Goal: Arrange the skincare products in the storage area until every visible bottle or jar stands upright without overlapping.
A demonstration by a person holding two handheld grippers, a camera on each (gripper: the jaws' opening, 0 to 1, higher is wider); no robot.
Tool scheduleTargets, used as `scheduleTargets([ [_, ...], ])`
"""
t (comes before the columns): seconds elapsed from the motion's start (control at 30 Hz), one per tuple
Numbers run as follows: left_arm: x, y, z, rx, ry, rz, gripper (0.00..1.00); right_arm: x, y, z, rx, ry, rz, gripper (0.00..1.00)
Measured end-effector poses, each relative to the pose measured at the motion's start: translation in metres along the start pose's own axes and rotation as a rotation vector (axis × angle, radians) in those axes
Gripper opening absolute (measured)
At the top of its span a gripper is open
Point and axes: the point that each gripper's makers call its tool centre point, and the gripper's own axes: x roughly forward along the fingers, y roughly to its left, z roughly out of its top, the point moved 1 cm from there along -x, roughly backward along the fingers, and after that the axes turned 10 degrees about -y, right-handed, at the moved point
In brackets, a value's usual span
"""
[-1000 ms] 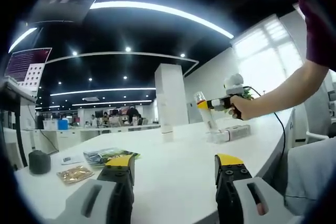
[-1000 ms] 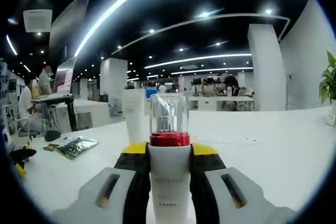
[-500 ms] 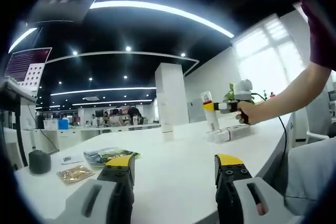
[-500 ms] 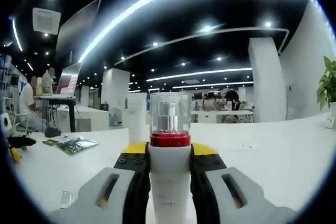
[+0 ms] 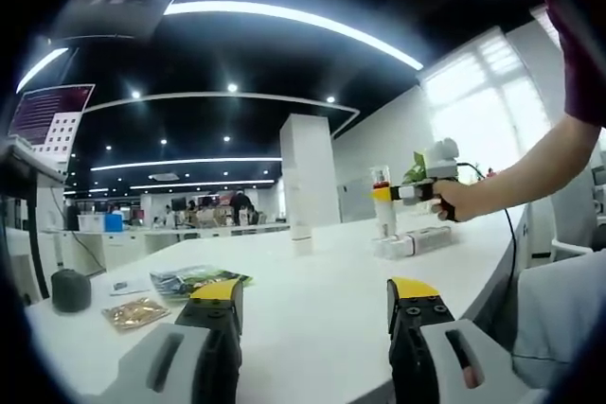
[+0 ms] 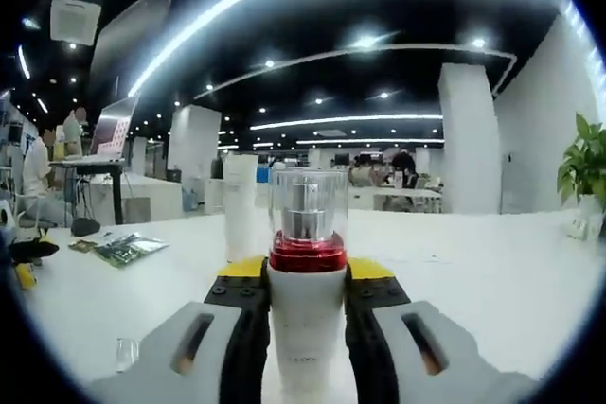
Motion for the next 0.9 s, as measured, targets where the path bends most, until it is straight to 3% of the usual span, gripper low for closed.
scheduleTargets([
  [0.03, 0.000, 0.000, 0.000, 0.001, 0.000, 0.000, 0.64, -0.001, 0.002, 0.001, -0.037, 0.011, 0.010, 0.35],
  [0.1, 0.000, 0.000, 0.000, 0.000, -0.001, 0.001, 0.64, -0.003, 0.008, 0.006, -0.003, 0.002, 0.044, 0.47],
  [0.17, 0.000, 0.001, 0.001, -0.002, -0.004, 0.003, 0.64, -0.007, 0.010, 0.008, 0.007, 0.017, 0.075, 0.49],
  [0.27, 0.000, 0.001, 0.001, -0.006, -0.005, 0.004, 0.64, -0.012, 0.008, 0.009, 0.022, 0.048, 0.108, 0.45],
  [0.33, 0.000, 0.001, 0.001, -0.008, -0.006, 0.004, 0.64, -0.015, 0.003, -0.002, 0.050, 0.128, 0.133, 0.40],
  [0.4, 0.000, 0.001, 0.001, -0.010, -0.006, 0.004, 0.64, -0.014, -0.002, -0.004, 0.050, 0.148, 0.158, 0.39],
  [0.47, -0.001, 0.000, 0.002, -0.011, -0.006, 0.003, 0.64, -0.014, -0.005, -0.009, 0.047, 0.167, 0.193, 0.40],
  [0.57, -0.001, 0.001, 0.001, -0.013, -0.007, 0.003, 0.64, -0.017, 0.000, -0.015, 0.113, 0.219, 0.275, 0.37],
  [0.63, -0.001, 0.000, 0.001, -0.012, -0.007, 0.002, 0.64, -0.019, -0.011, -0.018, 0.032, 0.244, 0.258, 0.38],
  [0.7, -0.001, 0.000, 0.002, -0.012, -0.008, 0.002, 0.64, -0.020, -0.007, -0.019, 0.066, 0.255, 0.300, 0.30],
  [0.83, -0.001, 0.000, 0.001, -0.010, -0.007, 0.002, 0.64, -0.019, -0.003, -0.020, 0.052, 0.273, 0.322, 0.25],
  [0.9, -0.001, 0.000, 0.001, -0.010, -0.007, 0.003, 0.64, -0.020, -0.005, -0.019, 0.035, 0.278, 0.290, 0.25],
])
